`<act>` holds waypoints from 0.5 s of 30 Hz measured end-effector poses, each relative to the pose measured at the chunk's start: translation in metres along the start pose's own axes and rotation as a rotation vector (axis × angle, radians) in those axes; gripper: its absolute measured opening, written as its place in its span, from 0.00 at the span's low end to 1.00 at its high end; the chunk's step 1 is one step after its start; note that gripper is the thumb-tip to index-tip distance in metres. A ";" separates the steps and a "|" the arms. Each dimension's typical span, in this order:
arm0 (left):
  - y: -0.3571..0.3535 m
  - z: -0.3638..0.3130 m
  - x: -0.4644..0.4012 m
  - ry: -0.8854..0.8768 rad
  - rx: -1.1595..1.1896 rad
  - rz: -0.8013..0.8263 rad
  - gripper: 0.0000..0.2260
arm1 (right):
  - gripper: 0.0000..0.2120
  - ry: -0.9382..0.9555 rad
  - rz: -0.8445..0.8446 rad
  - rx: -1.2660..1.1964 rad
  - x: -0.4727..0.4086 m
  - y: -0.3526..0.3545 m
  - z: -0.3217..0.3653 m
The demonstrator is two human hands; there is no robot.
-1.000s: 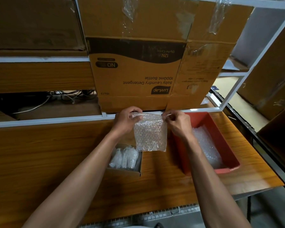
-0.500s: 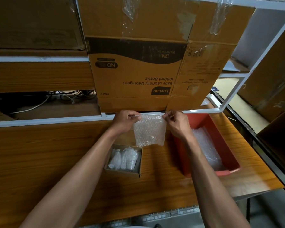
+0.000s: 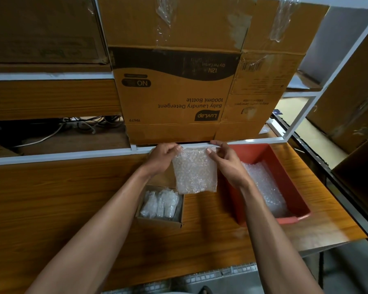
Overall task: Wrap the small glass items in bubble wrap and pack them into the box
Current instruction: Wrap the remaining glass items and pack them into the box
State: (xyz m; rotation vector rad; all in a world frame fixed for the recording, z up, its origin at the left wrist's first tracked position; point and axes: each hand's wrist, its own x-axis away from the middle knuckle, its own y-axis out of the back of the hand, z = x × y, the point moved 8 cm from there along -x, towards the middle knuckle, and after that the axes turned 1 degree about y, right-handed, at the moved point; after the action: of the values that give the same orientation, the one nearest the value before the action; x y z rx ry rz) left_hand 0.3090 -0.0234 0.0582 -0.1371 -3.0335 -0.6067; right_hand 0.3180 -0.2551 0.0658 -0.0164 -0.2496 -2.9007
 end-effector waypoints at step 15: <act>-0.019 -0.001 0.017 -0.027 0.214 -0.021 0.11 | 0.15 -0.029 -0.029 -0.048 0.016 0.000 -0.008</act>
State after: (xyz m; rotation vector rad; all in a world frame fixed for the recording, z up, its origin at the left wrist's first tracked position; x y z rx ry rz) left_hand 0.2904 -0.0403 0.0532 -0.1068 -3.1037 -0.2795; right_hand 0.3027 -0.2604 0.0584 -0.0639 -0.1862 -2.9366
